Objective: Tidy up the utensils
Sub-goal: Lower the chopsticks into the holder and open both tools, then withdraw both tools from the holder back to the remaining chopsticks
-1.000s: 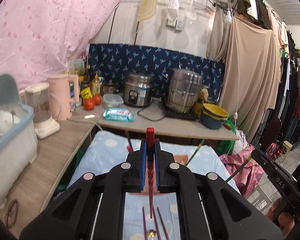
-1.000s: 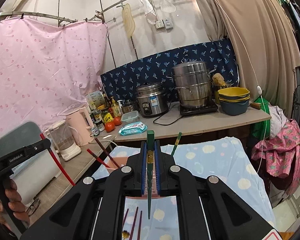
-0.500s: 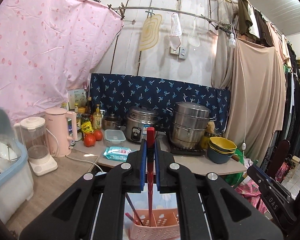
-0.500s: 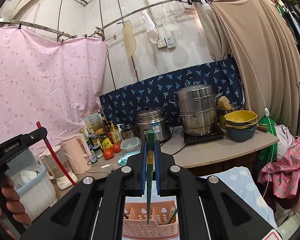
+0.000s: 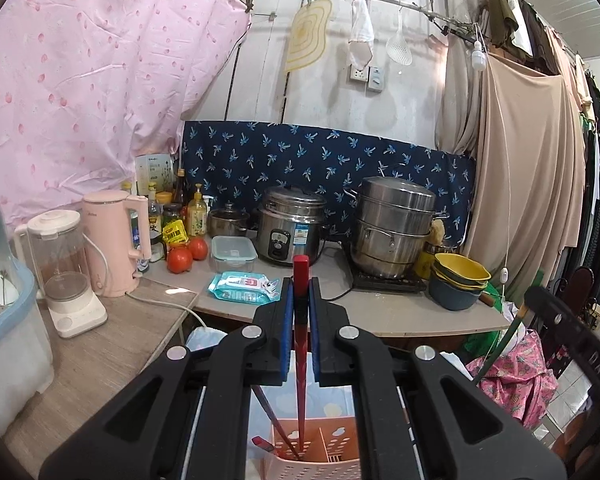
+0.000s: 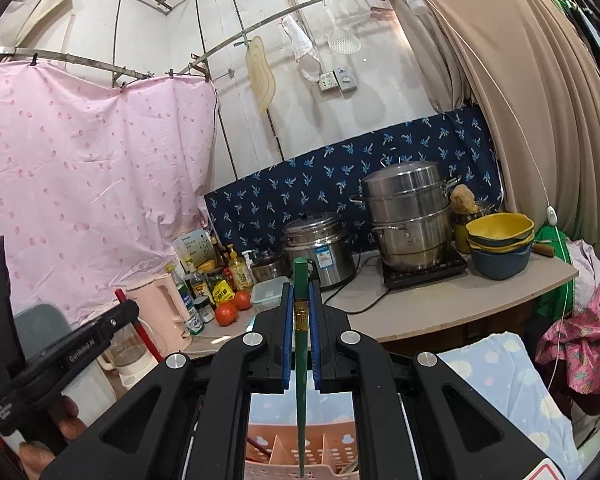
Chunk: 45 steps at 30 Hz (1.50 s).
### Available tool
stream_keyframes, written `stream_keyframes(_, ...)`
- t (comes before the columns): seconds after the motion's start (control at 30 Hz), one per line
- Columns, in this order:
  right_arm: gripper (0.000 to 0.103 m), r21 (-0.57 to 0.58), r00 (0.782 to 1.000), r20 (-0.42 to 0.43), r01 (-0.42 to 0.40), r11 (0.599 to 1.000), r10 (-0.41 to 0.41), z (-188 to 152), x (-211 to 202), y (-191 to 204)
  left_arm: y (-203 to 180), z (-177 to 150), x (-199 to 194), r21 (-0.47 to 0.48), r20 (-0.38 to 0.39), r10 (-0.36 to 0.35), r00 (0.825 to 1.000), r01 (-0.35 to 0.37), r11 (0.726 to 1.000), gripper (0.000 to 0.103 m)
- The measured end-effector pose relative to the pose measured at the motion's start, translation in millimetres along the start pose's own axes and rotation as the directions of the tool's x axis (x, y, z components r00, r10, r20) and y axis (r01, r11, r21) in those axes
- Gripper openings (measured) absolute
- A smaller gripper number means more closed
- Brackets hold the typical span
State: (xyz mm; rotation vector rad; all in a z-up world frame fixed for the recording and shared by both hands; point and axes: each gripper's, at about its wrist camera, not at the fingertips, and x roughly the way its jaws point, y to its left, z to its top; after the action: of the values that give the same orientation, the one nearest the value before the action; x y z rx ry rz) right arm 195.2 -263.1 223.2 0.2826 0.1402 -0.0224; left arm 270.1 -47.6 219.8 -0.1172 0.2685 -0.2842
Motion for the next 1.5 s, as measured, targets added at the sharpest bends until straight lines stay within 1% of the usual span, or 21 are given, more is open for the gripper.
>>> stream_keyframes(0.1,0.007,-0.005,1.0,0.001,0.001,1.0,-0.001,3,5,1,1,-5,7,-0.003,-0.016,0.002,1.0,-0.002,1.0,0.007)
stream_keyframes(0.37,0.007,0.0,1.0,-0.03,0.004,1.0,-0.004,-6,20,1,6,-14,15,-0.005,-0.041,0.008,0.999,-0.008,1.0,0.007)
stream_keyframes(0.47,0.007,0.006,1.0,-0.022,-0.002,1.0,0.002,-3,21,1,7,-18,16,-0.005,-0.047,0.008,0.999,-0.009,1.0,0.007)
stream_keyframes(0.6,0.007,0.004,1.0,0.015,-0.007,1.0,0.007,11,18,4,8,-21,19,-0.012,-0.061,0.008,0.998,-0.009,1.0,0.007)
stream_keyframes(0.67,0.007,0.0,1.0,0.016,-0.008,1.0,0.008,14,19,5,8,-23,21,-0.016,-0.067,0.007,0.998,-0.008,1.0,0.007)
stream_keyframes(0.73,0.007,-0.007,1.0,0.003,-0.001,1.0,0.001,9,22,4,8,-25,22,-0.018,-0.073,0.006,0.997,-0.007,1.0,0.007)
stream_keyframes(0.87,0.007,-0.003,0.998,-0.059,0.014,1.0,-0.014,-14,34,-3,8,-30,22,-0.021,-0.085,0.003,0.996,-0.005,1.0,0.007)
stream_keyframes(1.07,0.007,-0.019,0.987,-0.151,0.044,0.999,-0.047,-48,51,-11,9,-35,22,-0.022,-0.099,0.005,0.995,-0.007,1.0,0.007)
stream_keyframes(1.1,0.007,-0.028,0.985,-0.161,0.056,0.998,-0.06,-53,53,-11,10,-36,21,-0.027,-0.101,0.008,0.995,-0.01,1.0,0.008)
stream_keyframes(1.13,0.008,-0.034,0.983,-0.168,0.068,0.997,-0.072,-57,54,-11,11,-37,21,-0.031,-0.105,0.009,0.994,-0.012,0.999,0.011)
stream_keyframes(1.17,0.015,-0.034,0.982,-0.17,0.081,0.996,-0.086,-61,53,-13,12,-38,20,-0.035,-0.107,0.007,0.994,-0.01,0.999,0.017)
stream_keyframes(1.23,0.042,-0.021,0.98,-0.172,0.092,0.995,-0.095,-64,50,-17,13,-40,17,-0.04,-0.105,0.016,0.994,-0.02,0.999,0.026)
stream_keyframes(1.27,0.046,-0.016,0.981,-0.166,0.095,0.995,-0.097,-65,46,-18,14,-40,16,-0.042,-0.104,0.021,0.994,-0.025,0.999,0.03)
stream_keyframes(1.37,0.047,-0.017,0.982,-0.161,0.099,0.995,-0.1,-68,36,-21,16,-43,11,-0.044,-0.11,0.028,0.994,-0.033,0.999,0.032)
stream_keyframes(1.5,0.047,-0.012,0.98,-0.174,0.096,0.995,-0.097,-75,24,-26,19,-48,1,-0.045,-0.116,0.027,0.993,-0.033,0.998,0.033)
